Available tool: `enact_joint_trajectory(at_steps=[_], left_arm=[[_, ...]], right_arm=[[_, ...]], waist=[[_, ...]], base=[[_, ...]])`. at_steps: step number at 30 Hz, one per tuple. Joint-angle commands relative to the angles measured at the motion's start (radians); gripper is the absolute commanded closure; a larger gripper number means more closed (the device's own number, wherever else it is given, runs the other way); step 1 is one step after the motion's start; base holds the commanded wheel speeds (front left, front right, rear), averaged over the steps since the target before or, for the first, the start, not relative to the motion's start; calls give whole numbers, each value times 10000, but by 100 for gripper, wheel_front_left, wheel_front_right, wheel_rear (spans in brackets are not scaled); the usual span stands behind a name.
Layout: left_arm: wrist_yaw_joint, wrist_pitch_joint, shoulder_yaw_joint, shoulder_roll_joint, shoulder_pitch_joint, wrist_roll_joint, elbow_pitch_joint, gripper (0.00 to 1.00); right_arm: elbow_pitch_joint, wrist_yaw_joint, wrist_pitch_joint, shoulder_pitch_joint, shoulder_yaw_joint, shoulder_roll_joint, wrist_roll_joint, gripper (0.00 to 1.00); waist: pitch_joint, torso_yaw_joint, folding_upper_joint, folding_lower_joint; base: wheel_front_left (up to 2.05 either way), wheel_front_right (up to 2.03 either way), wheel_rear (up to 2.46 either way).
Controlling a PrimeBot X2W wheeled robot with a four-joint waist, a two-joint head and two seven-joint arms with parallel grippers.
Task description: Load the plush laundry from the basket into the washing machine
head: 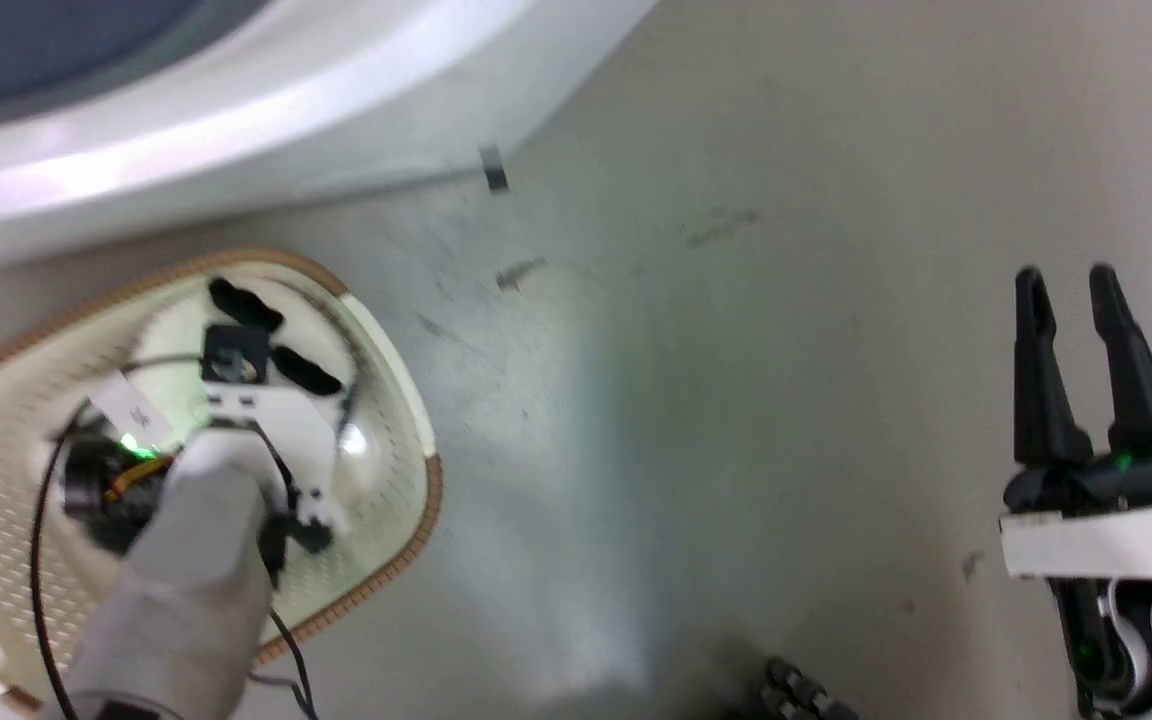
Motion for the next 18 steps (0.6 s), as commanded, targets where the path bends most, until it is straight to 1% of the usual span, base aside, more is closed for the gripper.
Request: enact_joint_trajectory(at_steps=[1, 7, 11, 15, 18], left_arm=[[-72, -270, 49, -107, 220, -99, 15, 100], [-527, -1419, 132, -453, 1121, -424, 69, 100], [-757, -2110, 187, -688, 1782, -593, -160, 100], [-916, -2371, 292, -849, 2539, -705, -865, 100], [-814, -2398, 557, -855, 3227, -715, -2060, 100]], right_arm=[[-54, -7, -86, 203, -46, -98, -120, 0], [-48, -7, -86, 840, -130, -291, -567, 0], [-45, -7, -86, 1309, -225, -325, -850, 0], [-20, -7, -86, 1754, -258, -352, -1112, 0], [6, -7, -86, 2025, -289, -324, -1291, 0]], waist=[[-872, 376, -1, 0], [-2457, 881, -1, 0], [-3394, 1270, -1, 0], [-4204, 1621, -1, 0], [-4716, 1834, -1, 0]], base=[[0, 0, 0], [0, 0, 0], [0, 0, 0], [0, 0, 0], [0, 0, 0]])
